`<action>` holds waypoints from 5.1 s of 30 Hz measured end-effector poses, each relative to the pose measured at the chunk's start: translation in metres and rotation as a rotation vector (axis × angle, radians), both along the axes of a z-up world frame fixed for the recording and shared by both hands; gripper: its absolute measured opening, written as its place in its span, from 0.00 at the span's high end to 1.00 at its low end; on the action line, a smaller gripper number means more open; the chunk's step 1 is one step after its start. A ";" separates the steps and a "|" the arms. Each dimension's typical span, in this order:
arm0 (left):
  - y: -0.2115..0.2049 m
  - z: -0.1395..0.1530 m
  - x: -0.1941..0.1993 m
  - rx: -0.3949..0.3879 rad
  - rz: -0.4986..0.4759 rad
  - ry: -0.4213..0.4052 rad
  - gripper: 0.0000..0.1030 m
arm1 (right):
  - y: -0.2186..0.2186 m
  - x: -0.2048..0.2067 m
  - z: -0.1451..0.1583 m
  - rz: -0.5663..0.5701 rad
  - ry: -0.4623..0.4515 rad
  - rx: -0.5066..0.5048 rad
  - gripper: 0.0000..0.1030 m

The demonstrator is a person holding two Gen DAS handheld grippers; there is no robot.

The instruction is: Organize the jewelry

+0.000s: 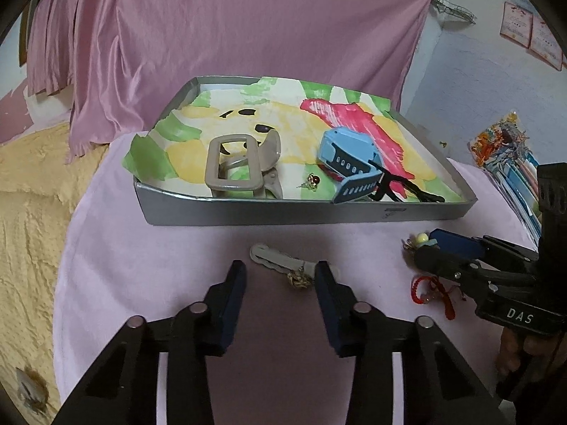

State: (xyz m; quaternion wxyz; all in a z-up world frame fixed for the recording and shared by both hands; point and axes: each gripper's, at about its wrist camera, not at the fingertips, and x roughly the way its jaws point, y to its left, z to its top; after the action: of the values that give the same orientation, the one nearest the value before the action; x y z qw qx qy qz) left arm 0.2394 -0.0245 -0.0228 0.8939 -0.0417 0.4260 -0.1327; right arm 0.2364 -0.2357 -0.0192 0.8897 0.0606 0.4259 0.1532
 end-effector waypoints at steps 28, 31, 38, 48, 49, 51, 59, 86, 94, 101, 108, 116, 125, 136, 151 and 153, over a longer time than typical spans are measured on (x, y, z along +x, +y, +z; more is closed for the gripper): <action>0.001 0.008 -0.017 -0.086 -0.054 -0.040 0.97 | -0.013 -0.019 0.007 -0.002 -0.071 0.108 0.77; 0.002 0.008 -0.020 -0.118 -0.066 -0.027 0.97 | -0.015 -0.021 0.006 -0.003 -0.071 0.116 0.77; 0.001 0.003 -0.030 -0.153 -0.085 0.014 0.97 | -0.018 -0.027 0.004 -0.005 -0.064 0.118 0.77; -0.014 -0.006 -0.053 -0.203 -0.170 0.067 0.97 | -0.027 -0.045 -0.003 -0.014 -0.044 0.125 0.77; -0.017 -0.006 -0.055 -0.205 -0.185 0.070 0.97 | -0.028 -0.047 -0.004 -0.017 -0.041 0.128 0.77; -0.021 -0.006 -0.058 -0.201 -0.198 0.072 0.97 | -0.030 -0.050 -0.006 -0.024 -0.038 0.130 0.77; -0.040 -0.004 -0.076 -0.199 -0.273 0.092 0.97 | -0.043 -0.062 -0.006 -0.054 -0.044 0.132 0.77; -0.034 0.010 -0.090 -0.220 -0.263 0.002 0.99 | -0.048 -0.069 -0.010 -0.052 -0.043 0.147 0.77; -0.048 0.005 -0.099 -0.179 -0.312 0.010 0.99 | -0.049 -0.070 -0.012 -0.055 -0.040 0.147 0.77; -0.053 0.002 -0.105 -0.137 -0.316 0.008 0.98 | -0.048 -0.070 -0.013 -0.054 -0.036 0.148 0.77; -0.058 -0.001 -0.106 -0.109 -0.322 0.009 0.95 | -0.048 -0.073 -0.016 -0.047 -0.033 0.148 0.77; -0.063 -0.001 -0.106 -0.102 -0.325 0.000 0.78 | -0.050 -0.076 -0.018 -0.050 -0.028 0.147 0.77; -0.067 -0.002 -0.103 -0.074 -0.316 -0.013 0.78 | -0.051 -0.077 -0.019 -0.048 -0.029 0.147 0.77; -0.070 -0.002 -0.104 -0.037 -0.321 -0.026 0.89 | -0.050 -0.076 -0.017 -0.037 -0.036 0.146 0.77; -0.039 0.046 -0.064 -0.127 -0.179 -0.206 0.89 | -0.049 -0.044 0.023 -0.023 -0.173 0.141 0.77; -0.035 0.051 -0.052 -0.138 -0.152 -0.221 0.89 | -0.047 -0.031 0.030 -0.022 -0.196 0.135 0.77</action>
State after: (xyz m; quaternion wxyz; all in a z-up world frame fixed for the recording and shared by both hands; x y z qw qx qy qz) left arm 0.1875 -0.0594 0.0277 0.9177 -0.0557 0.3170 -0.2327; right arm 0.2049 -0.2829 0.0112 0.9226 0.1095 0.3247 0.1770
